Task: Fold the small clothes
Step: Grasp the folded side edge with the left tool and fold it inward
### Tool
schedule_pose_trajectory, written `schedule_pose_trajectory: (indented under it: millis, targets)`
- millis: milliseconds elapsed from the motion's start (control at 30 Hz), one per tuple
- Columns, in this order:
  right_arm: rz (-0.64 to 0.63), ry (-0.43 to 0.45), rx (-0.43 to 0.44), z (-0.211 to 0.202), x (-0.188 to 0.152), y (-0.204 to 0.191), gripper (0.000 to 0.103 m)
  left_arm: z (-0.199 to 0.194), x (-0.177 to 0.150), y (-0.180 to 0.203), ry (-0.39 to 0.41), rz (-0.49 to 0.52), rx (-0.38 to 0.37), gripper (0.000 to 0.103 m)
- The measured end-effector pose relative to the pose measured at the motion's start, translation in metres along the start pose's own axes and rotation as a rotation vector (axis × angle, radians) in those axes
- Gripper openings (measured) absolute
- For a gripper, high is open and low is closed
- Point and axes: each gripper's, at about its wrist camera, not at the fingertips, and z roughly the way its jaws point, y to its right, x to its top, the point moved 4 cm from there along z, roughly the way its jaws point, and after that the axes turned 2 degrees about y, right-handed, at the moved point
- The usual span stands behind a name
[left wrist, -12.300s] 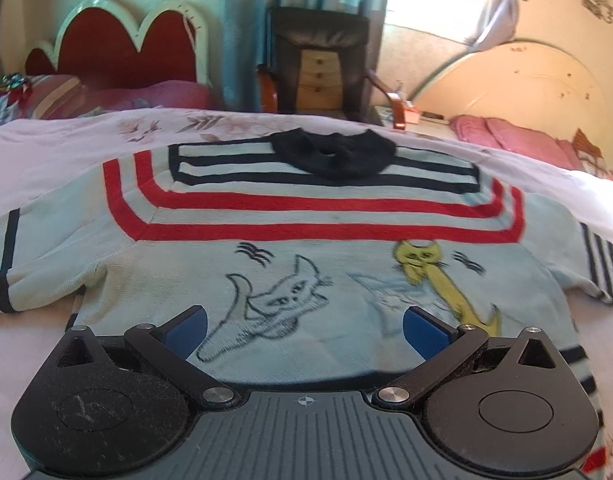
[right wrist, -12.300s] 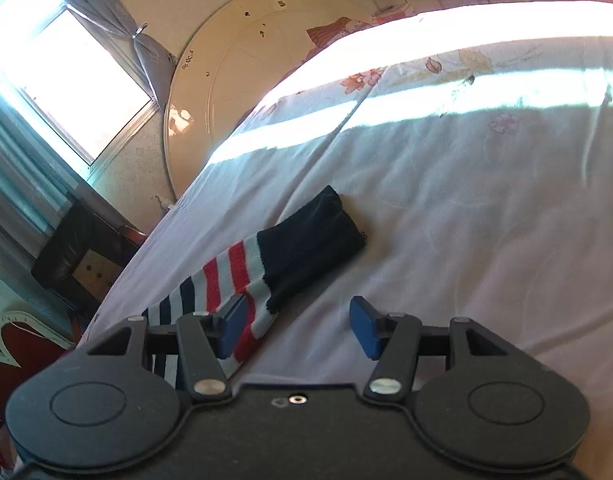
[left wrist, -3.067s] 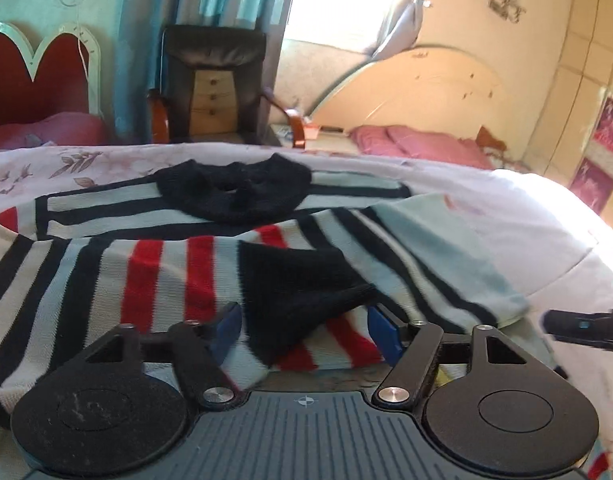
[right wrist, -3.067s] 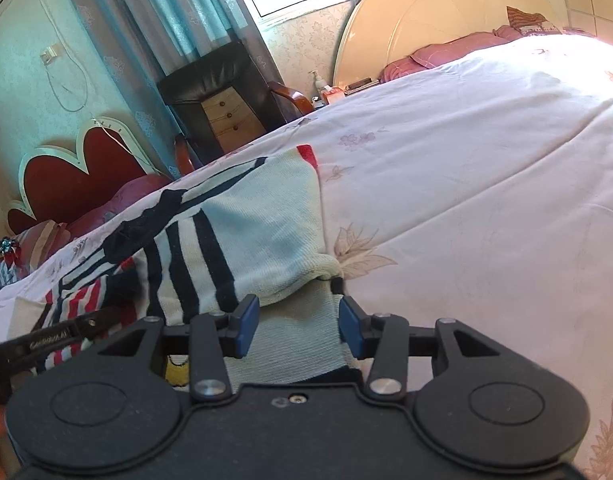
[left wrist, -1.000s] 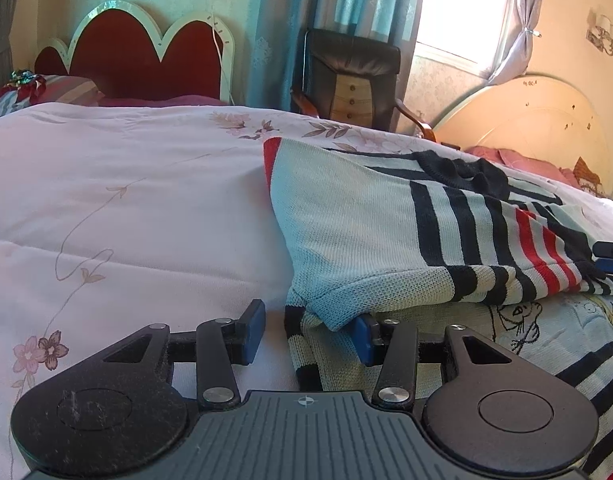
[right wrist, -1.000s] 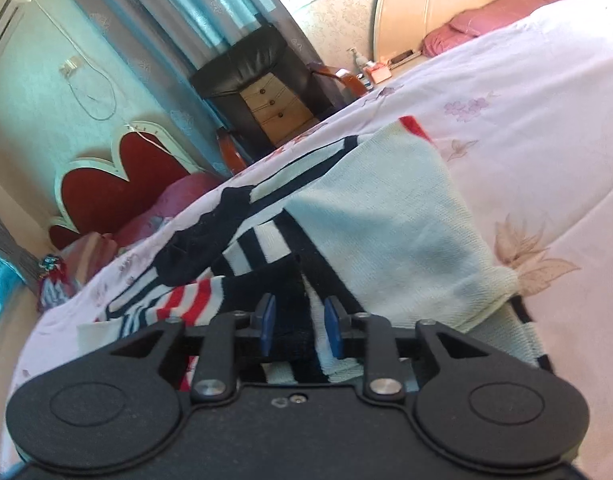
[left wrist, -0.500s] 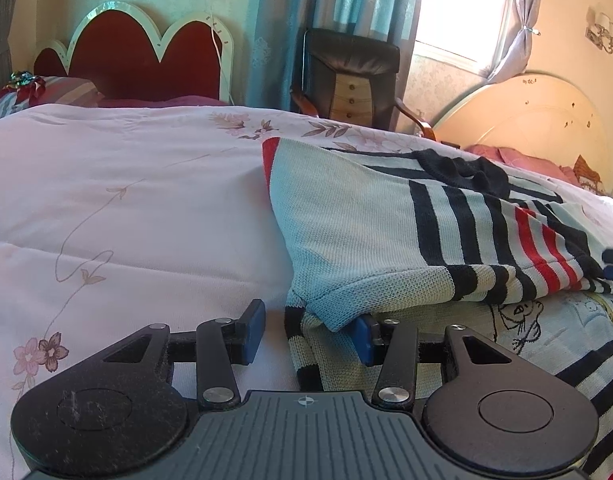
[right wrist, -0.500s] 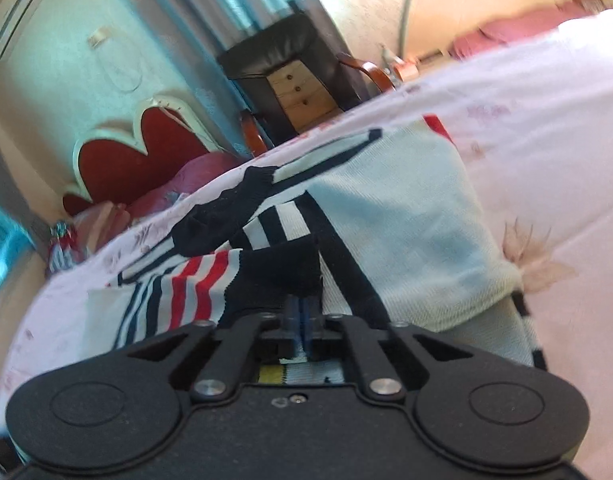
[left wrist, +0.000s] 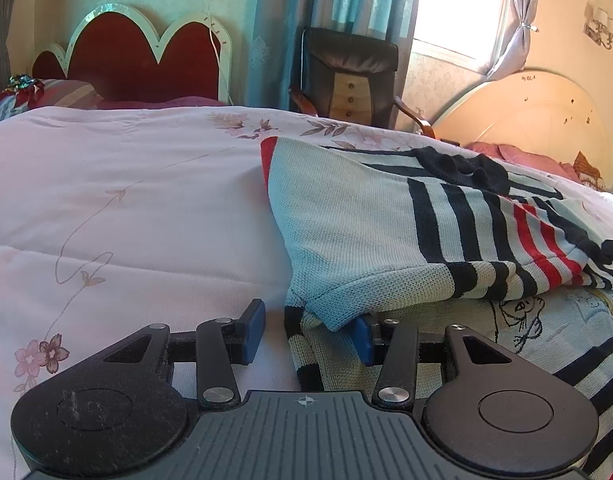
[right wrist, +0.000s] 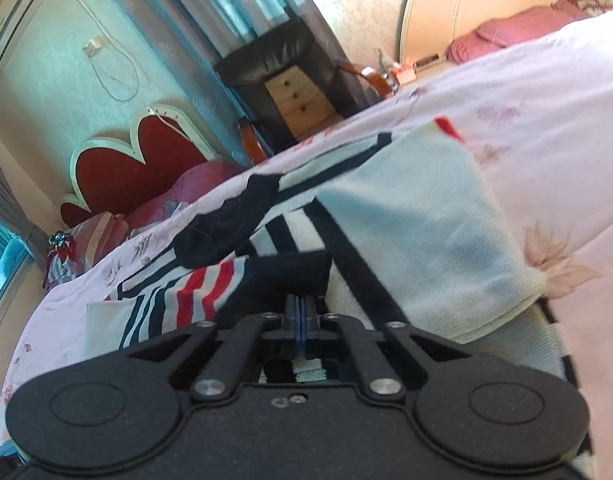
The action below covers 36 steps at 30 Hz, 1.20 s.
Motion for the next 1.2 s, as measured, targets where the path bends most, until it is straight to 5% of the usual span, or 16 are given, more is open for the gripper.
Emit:
schedule_pose_trajectory:
  millis: [233, 333, 367, 600, 667, 767, 1033, 1200]
  targets:
    - [0.072, -0.02, 0.015, -0.003, -0.004, 0.02, 0.004, 0.0, 0.0, 0.0, -0.001, 0.009, 0.001, 0.046]
    - [0.156, -0.019, 0.061, -0.007, -0.004, 0.02, 0.044, 0.001, 0.0, 0.001, -0.001, 0.014, 0.003, 0.046]
    - [0.176, -0.012, 0.083, -0.007, -0.005, 0.019, 0.047, 0.0, 0.0, 0.002, -0.001, 0.015, 0.005, 0.046]
    - [0.271, -0.076, 0.074, 0.017, -0.005, 0.021, 0.038, 0.0, -0.001, 0.002, 0.0, 0.014, 0.003, 0.046]
    - [0.272, -0.081, 0.063, 0.024, -0.004, 0.021, 0.022, 0.0, -0.001, 0.001, 0.001, 0.014, 0.0, 0.046]
    - [0.213, -0.088, 0.057, 0.03, -0.003, 0.017, 0.011, 0.0, -0.001, 0.001, 0.002, 0.014, -0.001, 0.046]
    - [-0.034, 0.017, 0.044, -0.006, 0.006, -0.012, 0.008, 0.0, -0.001, 0.001, 0.002, 0.016, -0.003, 0.046]
    - [-0.081, -0.07, -0.069, 0.014, -0.003, 0.002, 0.008, 0.0, 0.0, 0.001, -0.004, 0.026, -0.002, 0.046]
